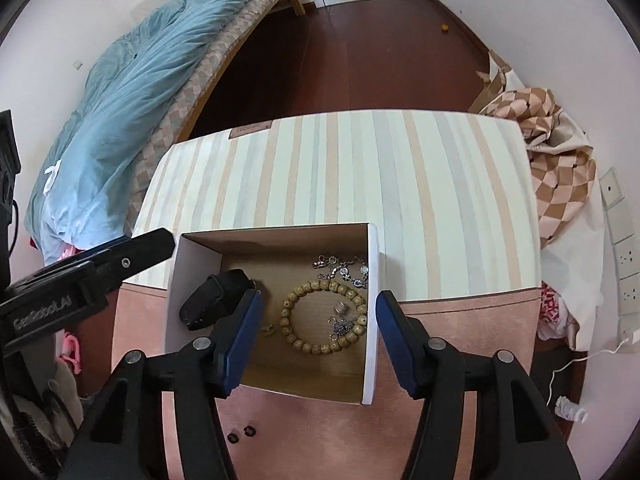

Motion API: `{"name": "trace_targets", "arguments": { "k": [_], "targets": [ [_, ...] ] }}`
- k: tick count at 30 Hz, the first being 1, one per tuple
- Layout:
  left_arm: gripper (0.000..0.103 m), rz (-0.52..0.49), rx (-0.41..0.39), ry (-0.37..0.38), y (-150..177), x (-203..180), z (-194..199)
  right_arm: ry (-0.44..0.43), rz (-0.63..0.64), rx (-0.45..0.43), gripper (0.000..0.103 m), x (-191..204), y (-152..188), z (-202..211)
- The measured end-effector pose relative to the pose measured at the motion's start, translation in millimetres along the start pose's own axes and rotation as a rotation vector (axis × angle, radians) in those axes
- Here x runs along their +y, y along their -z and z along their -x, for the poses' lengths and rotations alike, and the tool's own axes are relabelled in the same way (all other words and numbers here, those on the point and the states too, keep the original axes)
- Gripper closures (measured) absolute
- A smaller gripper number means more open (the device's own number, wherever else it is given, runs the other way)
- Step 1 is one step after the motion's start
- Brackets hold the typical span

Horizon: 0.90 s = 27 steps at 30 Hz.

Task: Organize jewelry
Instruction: 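Carry the necklace and earring into the white box and open both tools, then withdraw both open tools from the box back over the table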

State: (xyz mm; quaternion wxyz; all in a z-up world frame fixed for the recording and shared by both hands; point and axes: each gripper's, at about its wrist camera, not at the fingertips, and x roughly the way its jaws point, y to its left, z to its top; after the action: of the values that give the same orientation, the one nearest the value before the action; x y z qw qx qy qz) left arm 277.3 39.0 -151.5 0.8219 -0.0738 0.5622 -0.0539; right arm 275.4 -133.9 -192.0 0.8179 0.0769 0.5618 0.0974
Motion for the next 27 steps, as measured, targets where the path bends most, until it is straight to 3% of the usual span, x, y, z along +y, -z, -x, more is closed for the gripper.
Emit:
{"name": "trace_targets", "arguments": {
  "k": [2, 4, 6, 7, 11, 19, 27],
  "targets": [
    [0.029, 0.006, -0.006, -0.035, 4.9, 7.4, 2.0, 0.017, 0.010, -0.006, 0.042, 3.1, 0.7, 2.8],
    [0.022, 0.003, -0.017, -0.083, 11.4, 12.9, 3.3, 0.045, 0.024, -0.013, 0.039, 7.5, 3.0, 6.0],
    [0.008, -0.005, -0.031, -0.132, 19.1, 17.5, 4.8, 0.085, 0.037, -0.017, 0.028, 10.9, 7.7, 8.2],
    [0.007, -0.010, -0.040, -0.154, 23.3, 19.0, 5.9, 0.110, 0.043, -0.018, 0.021, 12.9, 10.0, 8.7],
    [0.001, -0.038, -0.070, -0.247, 42.2, 23.2, 12.5, 0.213, 0.064, -0.012, 0.012, 18.6, 21.3, 8.6],
    [0.001, -0.034, -0.077, -0.251, 65.3, 24.5, 26.2, 0.261, 0.070, -0.001, 0.007, 26.8, 39.9, 6.6],
    [0.001, -0.039, -0.121, -0.251, 82.2, 17.0, 57.3, 0.264, 0.049, -0.046, 0.007, 30.6, 51.8, 32.4]
  ]
}}
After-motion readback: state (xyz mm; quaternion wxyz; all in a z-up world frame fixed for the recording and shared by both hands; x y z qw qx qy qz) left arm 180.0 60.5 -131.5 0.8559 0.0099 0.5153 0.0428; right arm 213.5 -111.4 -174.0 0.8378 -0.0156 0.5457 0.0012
